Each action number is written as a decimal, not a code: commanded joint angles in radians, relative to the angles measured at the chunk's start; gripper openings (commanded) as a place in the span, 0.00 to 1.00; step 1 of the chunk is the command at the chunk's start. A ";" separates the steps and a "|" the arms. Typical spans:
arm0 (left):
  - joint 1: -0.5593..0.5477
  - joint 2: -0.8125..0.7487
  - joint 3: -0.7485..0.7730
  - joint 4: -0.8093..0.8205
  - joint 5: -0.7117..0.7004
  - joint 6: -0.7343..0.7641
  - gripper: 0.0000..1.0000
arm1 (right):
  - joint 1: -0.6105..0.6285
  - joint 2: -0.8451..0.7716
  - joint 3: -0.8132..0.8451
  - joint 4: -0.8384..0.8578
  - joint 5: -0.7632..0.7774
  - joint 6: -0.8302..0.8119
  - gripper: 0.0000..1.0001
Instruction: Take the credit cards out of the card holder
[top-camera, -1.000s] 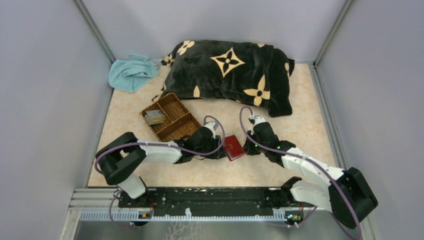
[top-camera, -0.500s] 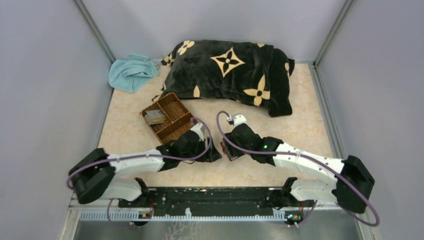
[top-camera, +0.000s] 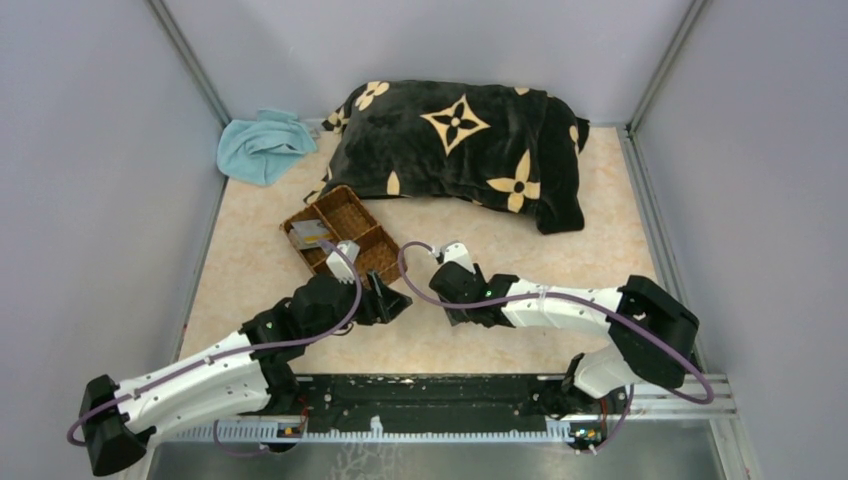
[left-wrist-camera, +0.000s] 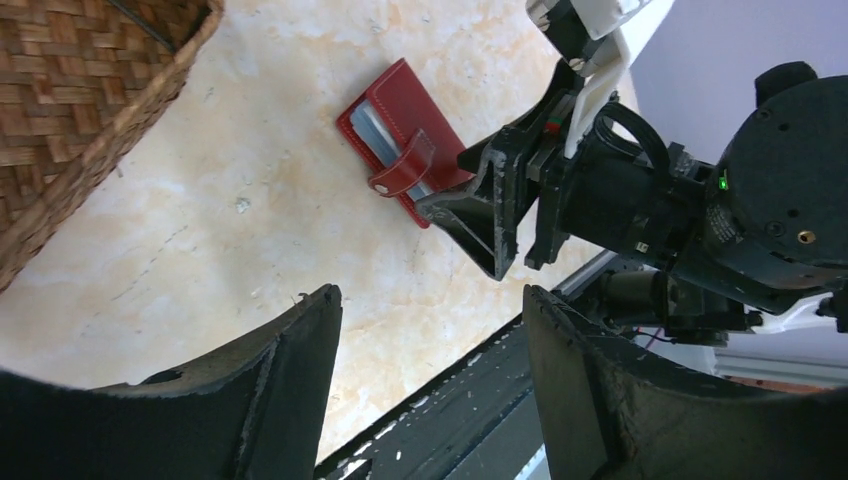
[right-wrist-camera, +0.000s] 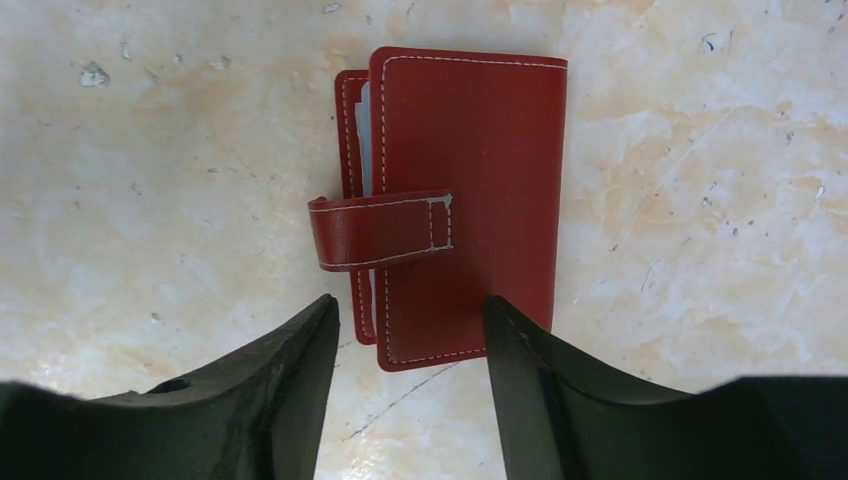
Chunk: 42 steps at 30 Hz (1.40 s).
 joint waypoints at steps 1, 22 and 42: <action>-0.004 -0.006 0.009 -0.089 -0.049 -0.006 0.73 | 0.015 0.014 0.054 0.004 0.070 0.011 0.53; -0.005 0.055 -0.001 -0.037 -0.030 0.004 0.72 | -0.033 -0.138 0.058 -0.030 0.070 0.034 0.00; -0.007 0.134 -0.007 0.027 -0.021 -0.012 0.72 | -0.593 -0.301 -0.251 0.257 -0.641 0.165 0.00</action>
